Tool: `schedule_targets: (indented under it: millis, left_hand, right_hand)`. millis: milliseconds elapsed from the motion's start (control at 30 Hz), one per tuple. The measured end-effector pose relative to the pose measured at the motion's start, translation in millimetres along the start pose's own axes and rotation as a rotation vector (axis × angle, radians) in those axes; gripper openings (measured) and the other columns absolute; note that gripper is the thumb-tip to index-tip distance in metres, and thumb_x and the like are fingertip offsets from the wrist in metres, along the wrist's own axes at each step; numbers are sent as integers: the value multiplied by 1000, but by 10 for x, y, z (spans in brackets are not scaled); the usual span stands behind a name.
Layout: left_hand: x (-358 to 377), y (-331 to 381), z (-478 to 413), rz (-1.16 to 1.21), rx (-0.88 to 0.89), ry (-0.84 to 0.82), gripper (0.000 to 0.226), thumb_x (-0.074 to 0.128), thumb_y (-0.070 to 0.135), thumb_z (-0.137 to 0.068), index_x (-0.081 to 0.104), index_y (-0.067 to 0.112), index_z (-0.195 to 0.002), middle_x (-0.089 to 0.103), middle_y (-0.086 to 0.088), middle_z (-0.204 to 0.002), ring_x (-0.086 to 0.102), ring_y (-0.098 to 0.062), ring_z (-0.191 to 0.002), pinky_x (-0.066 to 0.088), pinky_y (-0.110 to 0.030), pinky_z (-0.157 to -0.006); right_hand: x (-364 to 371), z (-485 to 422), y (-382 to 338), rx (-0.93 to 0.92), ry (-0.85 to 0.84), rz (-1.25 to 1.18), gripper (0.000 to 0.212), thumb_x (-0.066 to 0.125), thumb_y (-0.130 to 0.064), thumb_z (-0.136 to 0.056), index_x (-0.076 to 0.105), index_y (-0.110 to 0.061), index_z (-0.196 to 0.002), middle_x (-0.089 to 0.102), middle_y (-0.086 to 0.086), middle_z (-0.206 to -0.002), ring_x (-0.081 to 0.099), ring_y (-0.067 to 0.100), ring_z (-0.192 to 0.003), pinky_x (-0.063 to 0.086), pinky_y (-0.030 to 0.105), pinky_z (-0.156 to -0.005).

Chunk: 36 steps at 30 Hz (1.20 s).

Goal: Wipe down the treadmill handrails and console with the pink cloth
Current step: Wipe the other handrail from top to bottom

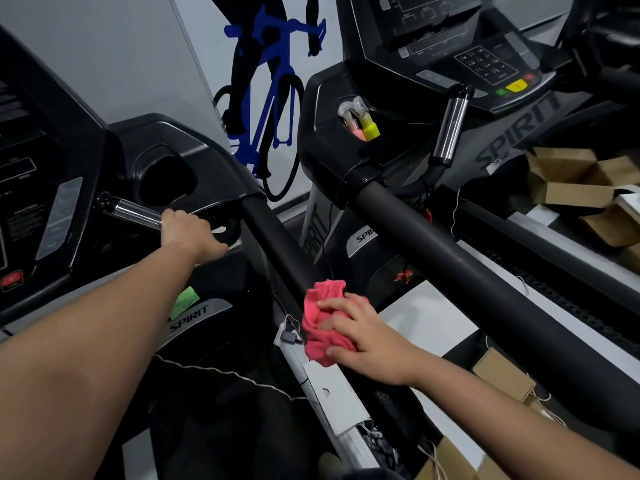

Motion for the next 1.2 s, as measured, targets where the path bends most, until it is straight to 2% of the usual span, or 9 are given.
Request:
schedule_targets:
  millis: [133,367,467,600,733,833,900,1000,1200]
  left_hand:
    - [-39,23,-10,-3,-19,-6,50,34,62,-83,65,24,-90,63,1,-93,53,-20,-99,32,-34,-87]
    - [-56,50,-10,28,-40,-29,51,32,63,-84,62,23,-83,57,0,-85,52,-21,-98,32,-35,-89]
    - [-45,41,-10,10,-29,-20,52,34,64,-84,64,22,-88,62,0,-91,53,-22,-100,32,-35,-89]
    - [-36,34,-11,-2,-21,-14,53,36,64,-84,66,21,-93,64,-1,-96,53,-22,-101,32,-35,-89]
    - [-32,32,-5,9,-25,-17,53,37,64,-84,65,20,-94,64,-2,-99,52,-23,-104,32,-35,-93]
    - [-37,35,0,8,-30,-10,53,37,64,-83,65,20,-93,64,-2,-99,52,-22,-103,32,-35,-93]
    - [-45,40,12,6,-31,0,53,37,64,-83,66,20,-93,64,-2,-97,52,-22,-102,32,-35,-92]
    - [-61,21,45,-3,-4,23,50,39,63,-83,66,21,-92,64,-1,-94,53,-23,-99,33,-36,-90]
    - [-100,-17,62,14,39,-30,51,38,62,-85,65,21,-100,63,-3,-103,52,-24,-105,32,-36,-93]
  right_hand:
    - [-27,-171,108,276,67,-526,36,53,-45,-76,48,-28,-108,31,-5,-125,25,8,-127,16,10,-105]
    - [64,-444,389,750,32,-1431,47,48,-42,-94,51,-11,-129,64,14,-102,65,24,-84,55,33,-78]
    - [200,-334,441,817,-84,-1555,72,56,-57,-86,53,0,-130,58,22,-114,60,33,-94,48,43,-91]
    - [251,-152,564,844,-54,-1546,55,54,-53,-85,72,-4,-103,69,12,-91,68,22,-77,53,31,-80]
    - [145,-259,525,753,5,-1369,46,51,-45,-92,55,-13,-125,66,14,-112,65,29,-101,49,40,-96]
    - [-8,-394,242,444,71,-1005,28,39,-20,-101,40,-20,-129,57,-2,-114,59,9,-101,46,12,-85]
    - [-29,-429,104,360,97,-647,27,41,-35,-100,47,-23,-123,54,-1,-116,55,4,-108,41,14,-94]
    - [22,-303,31,278,7,-90,68,18,-77,-84,47,-35,-129,34,2,-144,32,23,-132,26,42,-111]
    - [-60,109,-235,129,-18,210,51,30,-72,-77,56,-46,-112,32,-9,-131,26,18,-109,30,39,-101]
Point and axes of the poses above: each hand's wrist, its own z-axis away from the middle knuckle, its own x-axis out of the palm, y = z × x, the point moved 1 cm from there along -z, towards the middle knuckle
